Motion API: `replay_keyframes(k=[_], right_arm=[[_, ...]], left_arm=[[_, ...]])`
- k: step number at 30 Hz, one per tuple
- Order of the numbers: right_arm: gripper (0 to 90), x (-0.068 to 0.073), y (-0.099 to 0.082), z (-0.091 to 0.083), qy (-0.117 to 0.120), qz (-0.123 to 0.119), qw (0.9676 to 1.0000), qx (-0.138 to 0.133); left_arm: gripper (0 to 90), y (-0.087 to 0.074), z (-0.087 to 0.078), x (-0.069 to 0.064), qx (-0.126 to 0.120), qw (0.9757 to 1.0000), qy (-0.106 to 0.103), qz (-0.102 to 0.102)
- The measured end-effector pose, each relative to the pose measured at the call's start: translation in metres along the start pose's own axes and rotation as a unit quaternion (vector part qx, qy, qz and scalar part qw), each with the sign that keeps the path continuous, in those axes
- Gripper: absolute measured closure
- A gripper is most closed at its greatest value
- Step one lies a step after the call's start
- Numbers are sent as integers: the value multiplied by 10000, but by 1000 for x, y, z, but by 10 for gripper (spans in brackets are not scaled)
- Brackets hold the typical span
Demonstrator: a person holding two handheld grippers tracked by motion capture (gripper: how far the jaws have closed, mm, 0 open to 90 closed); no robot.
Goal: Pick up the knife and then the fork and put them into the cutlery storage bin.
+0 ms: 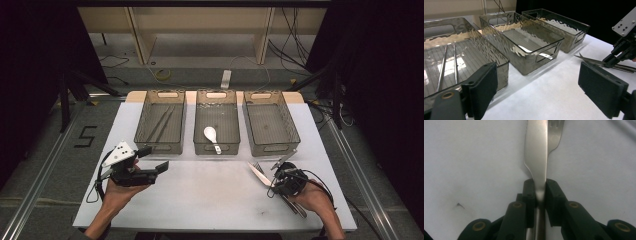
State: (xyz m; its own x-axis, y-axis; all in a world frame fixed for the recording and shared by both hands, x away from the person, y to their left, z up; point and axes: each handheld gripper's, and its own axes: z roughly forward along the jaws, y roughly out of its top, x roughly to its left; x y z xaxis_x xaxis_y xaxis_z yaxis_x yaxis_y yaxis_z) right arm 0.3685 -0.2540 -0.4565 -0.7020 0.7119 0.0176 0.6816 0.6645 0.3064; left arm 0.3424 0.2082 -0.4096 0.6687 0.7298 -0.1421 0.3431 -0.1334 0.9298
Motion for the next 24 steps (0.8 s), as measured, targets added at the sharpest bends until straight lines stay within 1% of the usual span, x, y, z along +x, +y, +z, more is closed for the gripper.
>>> replay_keyframes(k=[7, 9, 15, 21, 24], right_arm=[[803, 0, -1, -2, 16, -9, 10000, -14], [804, -1, -1, -3, 29, -37, 10000, -69], [805, -1, -2, -9, 42, -14, 9999, -148], [807, -1, -2, -14, -52, -23, 9997, -248], [808, -2, -2, -20, -57, -7, 9992, -394]], left_arm=[[154, 0, 0, 0, -3, 10000, -2, -1], [155, 0, 0, 0, -4, 10000, -3, -6], [155, 0, 0, 0, 4, 10000, 1, -1], [155, 0, 0, 0, -2, 10000, 5, -7], [155, 0, 0, 1, -5, 10000, 12, -15]])
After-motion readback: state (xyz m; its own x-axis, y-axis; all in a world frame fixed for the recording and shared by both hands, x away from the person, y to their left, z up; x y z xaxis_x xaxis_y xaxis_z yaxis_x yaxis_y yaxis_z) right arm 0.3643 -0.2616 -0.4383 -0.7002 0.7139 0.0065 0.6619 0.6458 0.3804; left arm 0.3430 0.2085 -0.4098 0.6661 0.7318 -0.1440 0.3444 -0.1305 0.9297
